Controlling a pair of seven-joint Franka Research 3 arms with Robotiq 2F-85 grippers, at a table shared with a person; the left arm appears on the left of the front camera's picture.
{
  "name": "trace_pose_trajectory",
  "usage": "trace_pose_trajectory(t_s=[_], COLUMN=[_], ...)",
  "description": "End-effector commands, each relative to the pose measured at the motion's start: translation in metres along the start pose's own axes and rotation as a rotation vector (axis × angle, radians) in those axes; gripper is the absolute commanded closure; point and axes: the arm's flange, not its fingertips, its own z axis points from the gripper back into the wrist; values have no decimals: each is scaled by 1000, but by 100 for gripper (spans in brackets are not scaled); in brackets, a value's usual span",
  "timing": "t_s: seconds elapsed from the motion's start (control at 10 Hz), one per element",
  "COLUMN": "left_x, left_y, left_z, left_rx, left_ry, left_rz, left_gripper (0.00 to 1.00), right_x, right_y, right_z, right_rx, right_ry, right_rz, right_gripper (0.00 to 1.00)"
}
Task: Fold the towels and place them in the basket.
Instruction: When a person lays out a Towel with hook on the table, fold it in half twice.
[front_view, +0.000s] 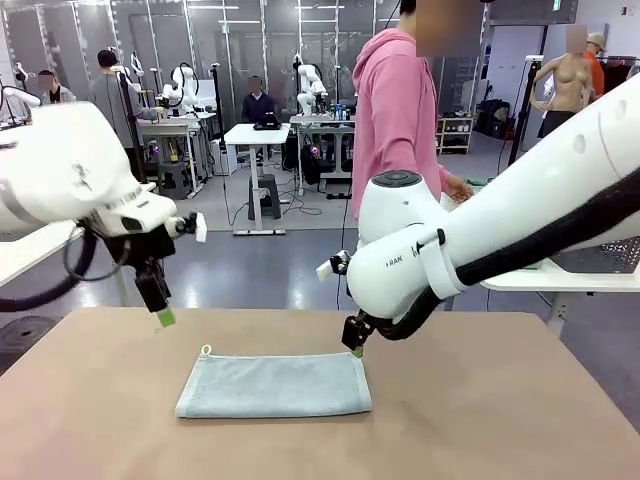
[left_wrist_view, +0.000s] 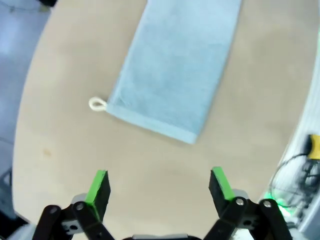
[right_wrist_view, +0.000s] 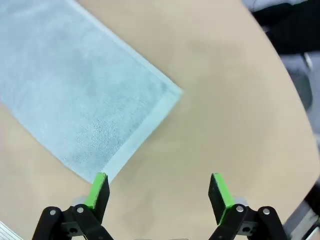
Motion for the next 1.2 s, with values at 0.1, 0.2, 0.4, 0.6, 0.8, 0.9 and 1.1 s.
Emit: trace_pose_trajectory(t_s=[0.1, 0.2, 0.4, 0.6, 0.8, 0.9, 1.1], left_x=[-30, -46, -74, -84, -89, -86, -86], left_y=[-67, -89, -133, -148, -149, -151, -151], left_z=[77, 98, 126, 132, 131, 140, 140], left_rx=[74, 120, 180, 199, 258, 189, 189], left_ry=[35, -14, -95, -98, -127, -121, -121], left_rz=[163, 193, 204, 201, 245, 190, 190], left_gripper=[0, 0, 0, 0, 0, 0, 0], right_x=[-8, -11, -9, -5, -5, -10, -10], right_y=[22, 17, 6, 6, 7, 6, 6], right_z=[6, 3, -14, -26, -29, -27, -27], right_rx=[-72, -46, -12, 51, 83, 34, 34], right_ry=[28, -4, 17, -8, 22, 25, 25], right_rz=[-229, -241, -318, -338, -319, -329, -329], right_gripper=[0, 0, 0, 0, 0, 0, 0])
